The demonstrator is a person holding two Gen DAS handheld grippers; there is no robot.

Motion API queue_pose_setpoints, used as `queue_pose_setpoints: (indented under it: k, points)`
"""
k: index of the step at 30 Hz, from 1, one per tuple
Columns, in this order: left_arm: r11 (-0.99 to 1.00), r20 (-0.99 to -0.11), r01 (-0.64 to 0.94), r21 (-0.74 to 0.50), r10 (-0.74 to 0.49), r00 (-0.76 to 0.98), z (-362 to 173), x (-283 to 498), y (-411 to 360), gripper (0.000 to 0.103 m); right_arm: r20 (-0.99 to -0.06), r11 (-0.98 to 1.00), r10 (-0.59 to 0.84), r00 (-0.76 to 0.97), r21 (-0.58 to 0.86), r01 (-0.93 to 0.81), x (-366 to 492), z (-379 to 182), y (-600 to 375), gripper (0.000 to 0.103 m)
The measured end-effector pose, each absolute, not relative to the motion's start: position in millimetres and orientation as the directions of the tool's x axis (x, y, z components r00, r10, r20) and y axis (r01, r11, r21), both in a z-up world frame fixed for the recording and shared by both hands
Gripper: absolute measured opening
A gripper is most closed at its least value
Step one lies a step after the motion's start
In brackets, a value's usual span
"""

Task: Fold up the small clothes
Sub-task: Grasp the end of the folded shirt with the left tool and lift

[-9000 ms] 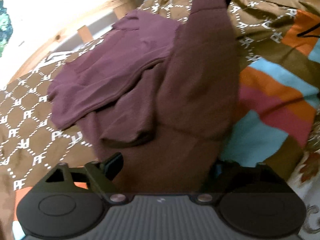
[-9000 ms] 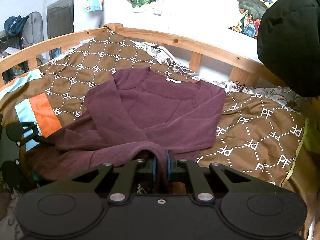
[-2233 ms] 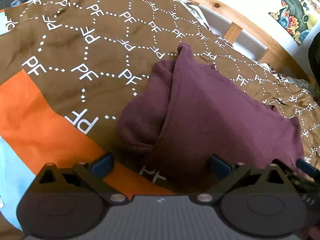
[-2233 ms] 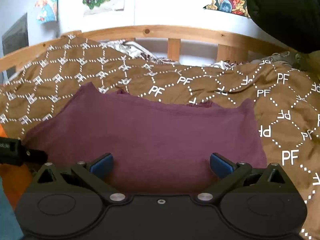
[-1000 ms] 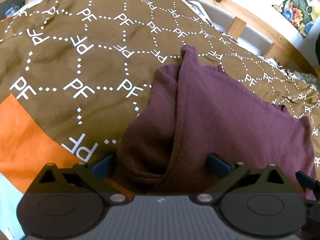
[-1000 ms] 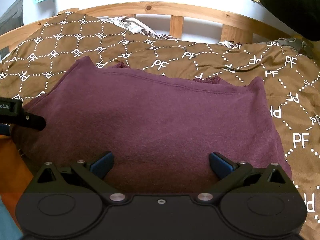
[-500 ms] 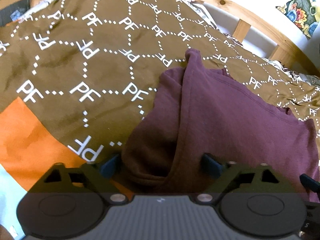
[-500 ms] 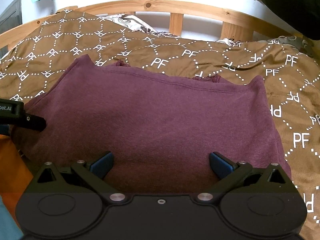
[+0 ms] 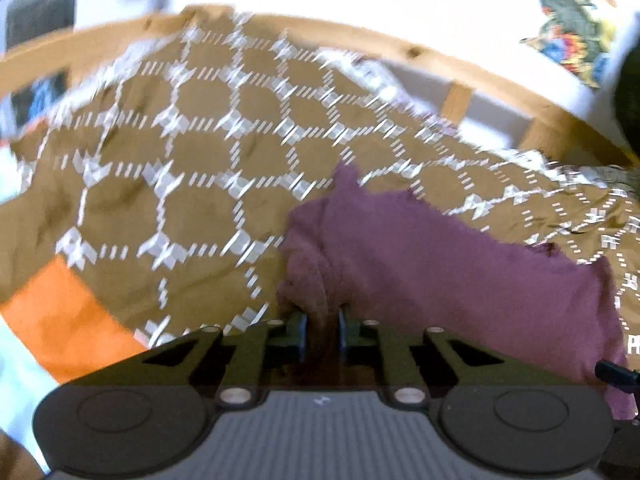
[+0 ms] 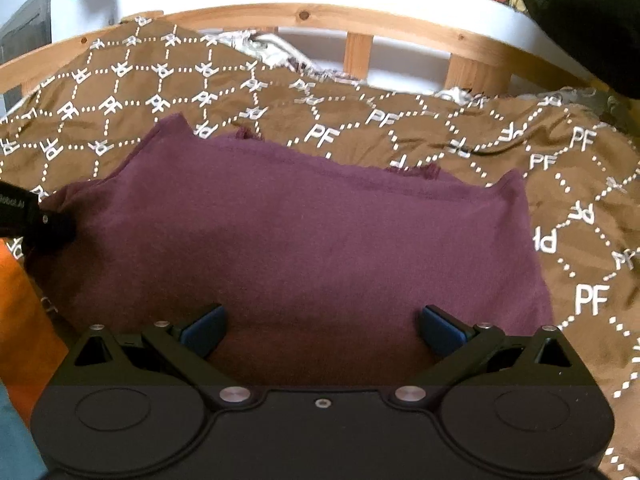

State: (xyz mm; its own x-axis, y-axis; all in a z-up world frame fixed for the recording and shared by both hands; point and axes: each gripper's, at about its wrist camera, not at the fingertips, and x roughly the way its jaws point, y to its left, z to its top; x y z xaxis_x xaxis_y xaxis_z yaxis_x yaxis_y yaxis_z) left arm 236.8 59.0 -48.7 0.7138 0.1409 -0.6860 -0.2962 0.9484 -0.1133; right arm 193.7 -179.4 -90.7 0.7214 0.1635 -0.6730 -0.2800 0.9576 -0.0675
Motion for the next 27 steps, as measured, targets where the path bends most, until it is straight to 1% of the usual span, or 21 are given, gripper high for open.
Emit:
queue_pose_setpoints:
  k: [5,8,11,14,16,21,26,27]
  points:
    - [0.978,-0.596,-0.180,-0.109,0.081,0.799,-19,241,27,0.014,-0.621,0.951,0.158,0.767,-0.114,-0.288,185,-72,-205,0.102]
    - [0.990,-0.553,-0.079,-0.116,0.002,0.833,-2,247,1,0.013,-0.589,0.956,0.109,0.801,-0.160,-0.247,186,-61,-224,0.102]
    - [0.992,-0.522,0.047,-0.118,-0.102,0.847,8,255,-35,0.013,-0.561,0.965,0.055,0.826,-0.183,-0.189,188,-51,-251,0.102]
    - [0.981,-0.521,0.158,-0.117,-0.196,0.831,8,260,-70,0.013,-0.554,0.969,-0.010,0.832,-0.213,-0.130,190,-49,-279,0.102]
    - [0.971,-0.529,0.225,-0.084,-0.235,0.815,4,260,-95,0.013,-0.560,0.964,-0.066,0.826,-0.249,-0.092,192,-50,-296,0.102]
    - [0.947,-0.572,0.319,-0.031,-0.278,0.771,-20,251,-132,0.013,-0.558,0.952,-0.148,0.816,-0.306,-0.036,192,-51,-340,0.102]
    - [0.935,-0.604,0.353,0.019,-0.270,0.749,-36,240,-148,0.015,-0.578,0.967,-0.171,0.798,-0.256,0.022,197,-49,-368,0.102]
    - [0.931,-0.605,0.363,0.031,-0.272,0.748,-36,237,-149,0.017,-0.581,0.968,-0.169,0.796,-0.250,0.023,199,-49,-370,0.102]
